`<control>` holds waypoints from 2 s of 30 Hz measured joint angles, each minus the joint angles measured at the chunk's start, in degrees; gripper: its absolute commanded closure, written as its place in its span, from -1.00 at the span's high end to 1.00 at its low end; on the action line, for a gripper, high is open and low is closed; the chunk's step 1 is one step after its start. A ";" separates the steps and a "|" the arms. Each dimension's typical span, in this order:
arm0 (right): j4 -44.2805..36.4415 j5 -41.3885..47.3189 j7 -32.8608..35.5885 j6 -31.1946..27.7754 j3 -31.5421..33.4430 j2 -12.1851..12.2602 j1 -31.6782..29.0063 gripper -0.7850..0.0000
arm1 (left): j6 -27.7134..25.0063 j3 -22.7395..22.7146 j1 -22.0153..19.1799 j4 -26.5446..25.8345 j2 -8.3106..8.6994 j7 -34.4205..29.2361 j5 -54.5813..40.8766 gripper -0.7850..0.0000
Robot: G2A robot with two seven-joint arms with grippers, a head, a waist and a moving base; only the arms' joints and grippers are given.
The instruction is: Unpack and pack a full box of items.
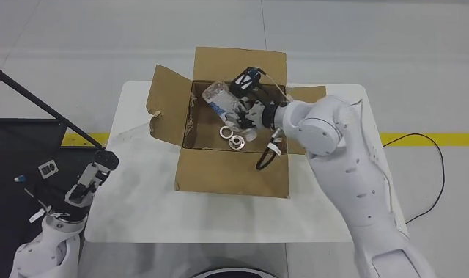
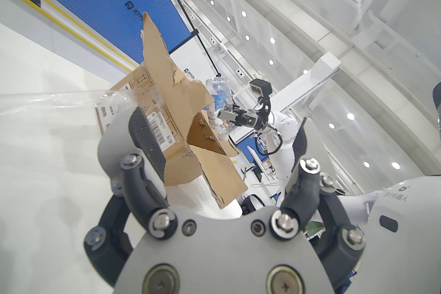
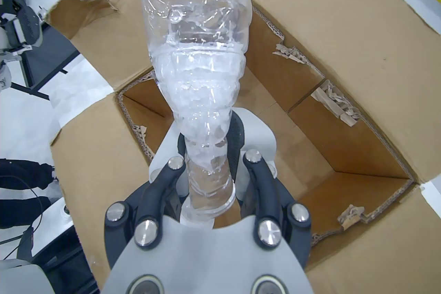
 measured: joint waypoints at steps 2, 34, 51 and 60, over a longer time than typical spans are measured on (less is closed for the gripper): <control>-2.43 -0.05 0.04 1.02 0.98 0.30 -1.24 -1.00 | 0.07 0.12 -0.32 0.06 0.26 -1.44 -0.82 1.00; -10.50 -0.30 -0.25 3.23 11.63 2.54 -5.46 -1.00 | 0.15 0.18 -0.55 -0.11 0.50 -3.12 -1.32 1.00; -11.92 -10.38 0.69 16.26 38.36 6.60 -16.96 -1.00 | 0.16 0.18 -0.55 -0.11 0.50 -3.12 -1.32 1.00; 10.11 -9.58 -0.25 13.29 40.37 8.06 -10.91 -1.00 | 0.16 0.18 -0.55 -0.11 0.50 -3.12 -1.32 1.00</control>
